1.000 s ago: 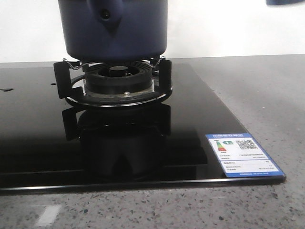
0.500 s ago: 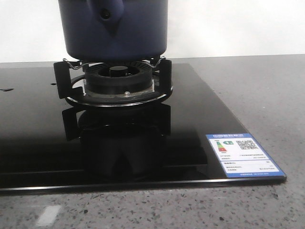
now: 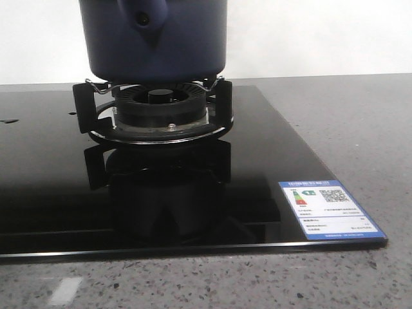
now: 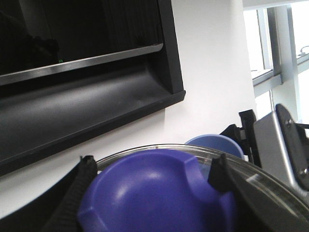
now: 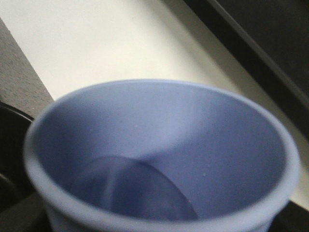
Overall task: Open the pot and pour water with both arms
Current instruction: 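Tilt the cup with the right gripper to pour into the saucepan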
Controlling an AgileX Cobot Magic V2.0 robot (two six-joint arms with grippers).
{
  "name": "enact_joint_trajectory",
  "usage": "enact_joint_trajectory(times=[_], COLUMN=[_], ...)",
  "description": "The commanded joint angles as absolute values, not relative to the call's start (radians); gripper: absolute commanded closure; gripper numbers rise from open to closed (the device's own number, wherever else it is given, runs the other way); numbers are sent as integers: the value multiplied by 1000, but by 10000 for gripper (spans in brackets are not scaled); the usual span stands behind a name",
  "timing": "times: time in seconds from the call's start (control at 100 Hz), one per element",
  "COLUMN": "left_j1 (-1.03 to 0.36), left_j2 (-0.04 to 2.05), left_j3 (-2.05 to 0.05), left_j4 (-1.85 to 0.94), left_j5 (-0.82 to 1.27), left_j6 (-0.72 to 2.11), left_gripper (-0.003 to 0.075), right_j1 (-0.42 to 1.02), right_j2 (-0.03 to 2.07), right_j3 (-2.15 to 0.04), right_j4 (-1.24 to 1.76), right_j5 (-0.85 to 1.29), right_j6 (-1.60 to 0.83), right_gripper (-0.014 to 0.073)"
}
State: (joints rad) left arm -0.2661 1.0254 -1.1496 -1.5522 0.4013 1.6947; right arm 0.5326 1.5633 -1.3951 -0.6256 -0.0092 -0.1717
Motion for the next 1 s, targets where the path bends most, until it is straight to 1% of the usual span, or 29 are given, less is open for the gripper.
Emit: enact_joint_trajectory(times=[0.0,0.27,0.72,0.99], left_j1=[-262,-262,-262,-262], left_j2=[993,958,948,948], left_j3=[-1166,-1098,-1077,-1077], left_j4=[-1606,-1606,-1606,-1606], left_j5=[385,378,378,378], left_j6=[1688,1688,1688,1688], left_gripper=[513,513,513,513], right_j1=[533,533,531,530], right_j2=[1532,1556,1595,1604], right_j3=[-1454,-1457,-1461,-1463], right_j4=[-722,-956,-1284,-1380], right_j5=[-89,-57,-65,-33], right_j6=[-175,-175,-175,-175], right_gripper=[344,344,345,345])
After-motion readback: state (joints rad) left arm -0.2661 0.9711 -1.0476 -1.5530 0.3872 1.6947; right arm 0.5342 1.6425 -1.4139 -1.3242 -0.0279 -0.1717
